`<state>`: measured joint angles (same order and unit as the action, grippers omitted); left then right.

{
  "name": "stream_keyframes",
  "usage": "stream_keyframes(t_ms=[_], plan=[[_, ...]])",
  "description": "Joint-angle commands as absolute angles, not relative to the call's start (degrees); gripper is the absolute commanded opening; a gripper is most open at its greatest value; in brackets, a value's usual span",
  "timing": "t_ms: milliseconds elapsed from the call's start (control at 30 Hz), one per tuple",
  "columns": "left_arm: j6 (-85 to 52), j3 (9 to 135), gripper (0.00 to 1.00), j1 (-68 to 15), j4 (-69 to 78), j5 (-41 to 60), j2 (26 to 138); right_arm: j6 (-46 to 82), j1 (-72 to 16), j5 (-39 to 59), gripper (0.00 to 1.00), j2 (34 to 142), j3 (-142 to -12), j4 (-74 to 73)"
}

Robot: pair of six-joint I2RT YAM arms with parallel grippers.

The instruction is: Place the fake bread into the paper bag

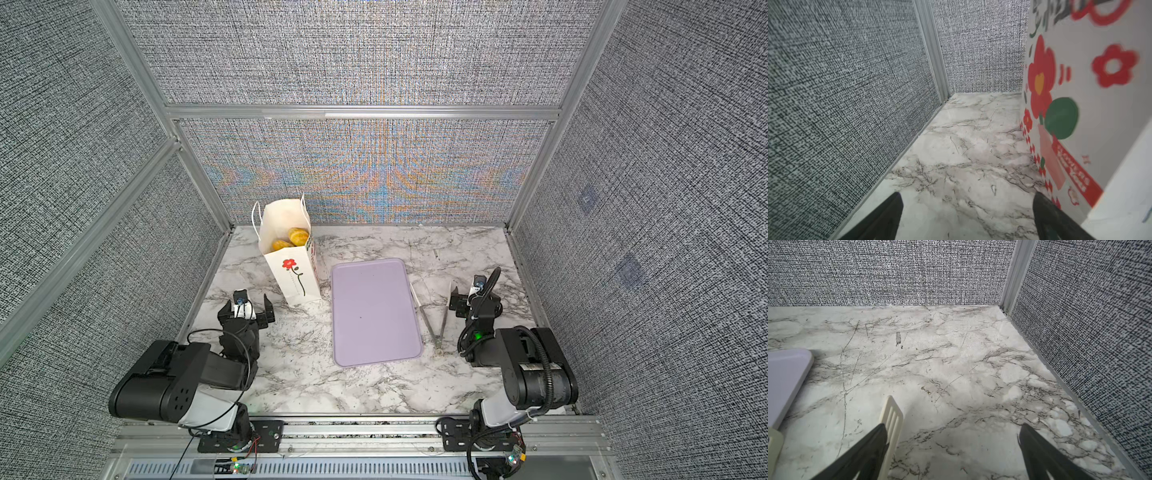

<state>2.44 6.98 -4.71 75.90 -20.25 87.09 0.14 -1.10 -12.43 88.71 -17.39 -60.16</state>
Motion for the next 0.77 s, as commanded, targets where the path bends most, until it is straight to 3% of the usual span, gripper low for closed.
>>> stream_keyframes(t_ms=[0, 733], plan=[[0.3, 9.3, 0.99, -3.4, 78.4, -13.3, 87.9, 1.0, -0.9, -12.4, 0.99, 88.6, -17.8, -60.3], [0.6, 9.2, 0.99, -3.5, 78.7, -13.0, 88.2, 1.0, -0.9, -12.4, 0.99, 88.7, -17.7, -60.4]])
